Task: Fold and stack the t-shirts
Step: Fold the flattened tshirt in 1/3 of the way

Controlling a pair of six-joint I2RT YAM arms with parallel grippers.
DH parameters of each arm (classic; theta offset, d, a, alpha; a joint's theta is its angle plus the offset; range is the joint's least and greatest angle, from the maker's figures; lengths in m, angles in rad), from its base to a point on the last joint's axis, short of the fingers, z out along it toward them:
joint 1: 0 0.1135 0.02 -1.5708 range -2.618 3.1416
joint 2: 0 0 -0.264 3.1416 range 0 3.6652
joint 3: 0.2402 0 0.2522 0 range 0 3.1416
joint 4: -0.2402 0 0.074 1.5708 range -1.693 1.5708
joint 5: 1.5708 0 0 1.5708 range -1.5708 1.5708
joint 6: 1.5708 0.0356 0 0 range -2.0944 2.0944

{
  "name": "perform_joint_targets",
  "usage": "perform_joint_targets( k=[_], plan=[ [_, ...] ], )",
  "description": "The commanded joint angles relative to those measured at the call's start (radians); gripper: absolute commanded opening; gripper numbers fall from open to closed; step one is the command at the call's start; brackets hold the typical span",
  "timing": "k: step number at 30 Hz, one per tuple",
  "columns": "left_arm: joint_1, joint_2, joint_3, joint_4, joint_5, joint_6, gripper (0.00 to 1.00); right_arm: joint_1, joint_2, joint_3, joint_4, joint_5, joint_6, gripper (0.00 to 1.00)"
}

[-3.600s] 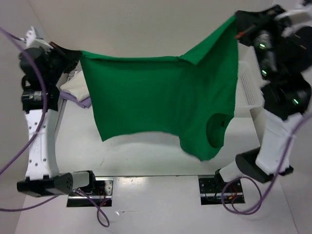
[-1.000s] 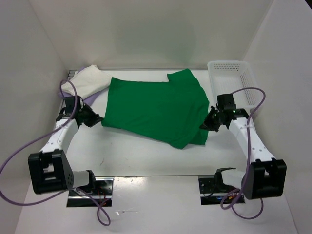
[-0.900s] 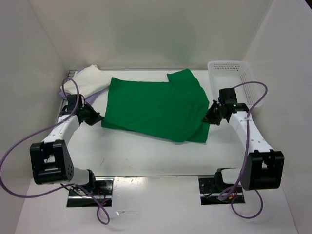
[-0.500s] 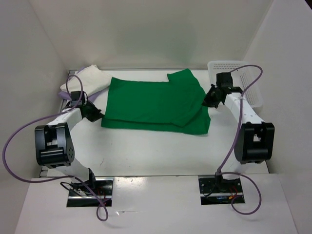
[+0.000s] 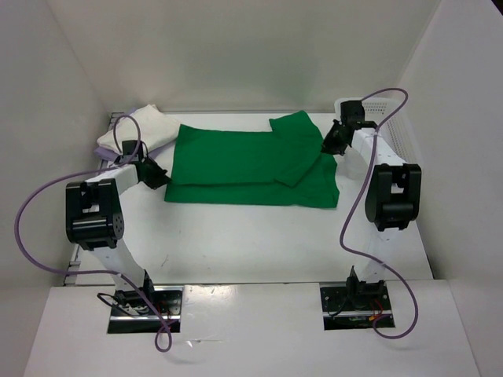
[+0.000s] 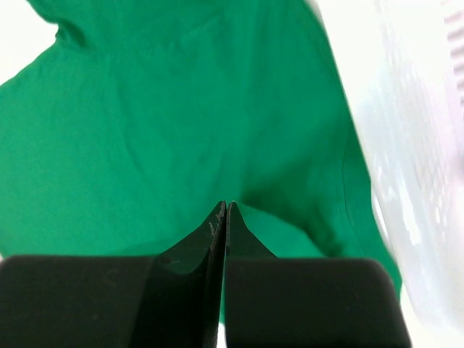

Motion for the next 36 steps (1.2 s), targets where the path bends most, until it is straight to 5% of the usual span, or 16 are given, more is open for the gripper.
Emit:
perform_joint_targets(
  k=[1, 16, 20, 21, 25, 28, 31, 32, 34, 36],
  plan=[
    [-0.014, 0.029, 0.056, 0.046, -0.01, -0.023, 0.0, -0.002, 0.048, 0.085, 0.056, 0.052, -0.022, 0.0],
    [-0.048, 0.14, 0.156, 0.041, -0.081, -0.014, 0.0, -0.012, 0.062, 0.062, 0.074, 0.104, -0.023, 0.0],
    [-0.048, 0.074, 0.108, 0.052, -0.124, -0.014, 0.28, -0.012, 0.083, 0.103, 0.089, 0.081, 0.003, 0.03],
    [-0.048, 0.027, 0.093, 0.052, -0.124, -0.014, 0.46, -0.012, 0.083, 0.103, 0.098, 0.069, 0.003, 0.07],
    [-0.019, -0.112, 0.016, 0.041, -0.142, -0.014, 0.58, 0.01, 0.04, 0.138, 0.089, 0.069, 0.003, 0.19],
    [0.009, -0.222, -0.067, 0.041, -0.142, -0.003, 0.6, 0.01, -0.027, 0.129, 0.089, 0.051, 0.003, 0.32],
    [0.009, -0.272, -0.148, 0.032, -0.086, -0.012, 0.52, 0.01, -0.116, 0.07, 0.089, 0.02, 0.012, 0.33],
    [0.009, -0.272, -0.166, 0.032, -0.049, -0.013, 0.45, 0.01, -0.142, 0.041, 0.1, 0.009, 0.012, 0.31],
    [0.009, -0.262, -0.226, 0.032, -0.038, -0.045, 0.38, 0.03, -0.232, -0.067, 0.109, -0.003, 0.012, 0.04],
    [0.009, -0.239, -0.252, 0.061, -0.017, -0.054, 0.35, 0.03, -0.298, -0.198, 0.138, -0.015, 0.023, 0.0]
  ],
)
